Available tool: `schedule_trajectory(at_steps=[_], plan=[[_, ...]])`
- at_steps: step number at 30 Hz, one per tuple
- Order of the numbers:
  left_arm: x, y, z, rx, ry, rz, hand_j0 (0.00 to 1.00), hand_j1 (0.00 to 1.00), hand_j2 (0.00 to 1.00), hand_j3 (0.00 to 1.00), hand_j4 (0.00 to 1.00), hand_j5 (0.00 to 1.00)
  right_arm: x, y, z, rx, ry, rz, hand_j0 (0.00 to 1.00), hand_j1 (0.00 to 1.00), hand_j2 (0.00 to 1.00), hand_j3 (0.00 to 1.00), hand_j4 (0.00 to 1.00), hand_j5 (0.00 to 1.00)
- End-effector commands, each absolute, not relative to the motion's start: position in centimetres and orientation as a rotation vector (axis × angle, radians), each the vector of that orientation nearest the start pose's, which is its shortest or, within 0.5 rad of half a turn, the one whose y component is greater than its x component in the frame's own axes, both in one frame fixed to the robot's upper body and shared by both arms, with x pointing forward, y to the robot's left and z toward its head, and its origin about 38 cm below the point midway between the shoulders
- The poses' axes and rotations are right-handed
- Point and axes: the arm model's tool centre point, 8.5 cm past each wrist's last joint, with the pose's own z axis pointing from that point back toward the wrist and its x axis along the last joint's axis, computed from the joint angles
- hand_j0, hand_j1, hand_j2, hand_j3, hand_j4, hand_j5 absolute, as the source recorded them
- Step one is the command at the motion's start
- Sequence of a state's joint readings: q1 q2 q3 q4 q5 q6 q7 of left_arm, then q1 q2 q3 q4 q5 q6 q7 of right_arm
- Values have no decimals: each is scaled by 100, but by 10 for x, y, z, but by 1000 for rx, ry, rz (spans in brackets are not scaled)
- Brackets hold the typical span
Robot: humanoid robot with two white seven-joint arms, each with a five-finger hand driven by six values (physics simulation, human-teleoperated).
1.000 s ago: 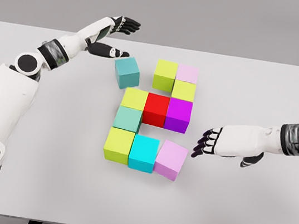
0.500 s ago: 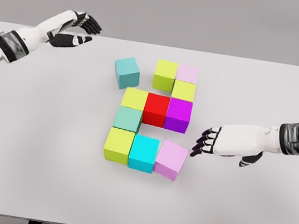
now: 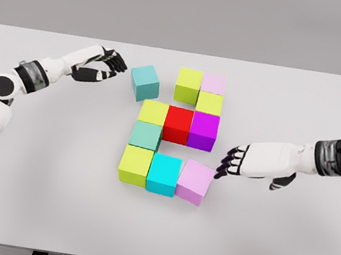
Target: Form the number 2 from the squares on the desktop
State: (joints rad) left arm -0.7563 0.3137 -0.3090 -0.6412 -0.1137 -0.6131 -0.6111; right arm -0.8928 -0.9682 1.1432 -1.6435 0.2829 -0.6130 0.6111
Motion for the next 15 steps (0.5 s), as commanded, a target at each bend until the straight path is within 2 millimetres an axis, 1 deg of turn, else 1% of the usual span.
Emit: schedule_trajectory(at_steps=[1, 3, 6, 11, 15], plan=[[525, 280, 127, -43, -1583, -1171, 52, 52, 52, 52, 52, 52, 380, -257, 191, 69, 1464, -3199, 100, 100, 100, 100, 100, 100], [523, 282, 116, -42, -1545, -1174, 52, 52, 52, 52, 52, 52, 381, -257, 192, 75, 1466, -3198, 100, 100, 100, 100, 100, 100], [522, 286, 110, -38, -1521, -1170, 52, 52, 52, 52, 52, 52, 381, -257, 192, 72, 1469, -3196, 100, 100, 100, 100, 100, 100], [522, 295, 112, -24, -1520, -1155, 52, 52, 52, 52, 52, 52, 381, -254, 193, 71, 1475, -3188, 100, 100, 100, 100, 100, 100], [523, 297, 115, -17, -1522, -1156, 51, 51, 51, 51, 51, 51, 381, -252, 193, 65, 1475, -3184, 100, 100, 100, 100, 100, 100]])
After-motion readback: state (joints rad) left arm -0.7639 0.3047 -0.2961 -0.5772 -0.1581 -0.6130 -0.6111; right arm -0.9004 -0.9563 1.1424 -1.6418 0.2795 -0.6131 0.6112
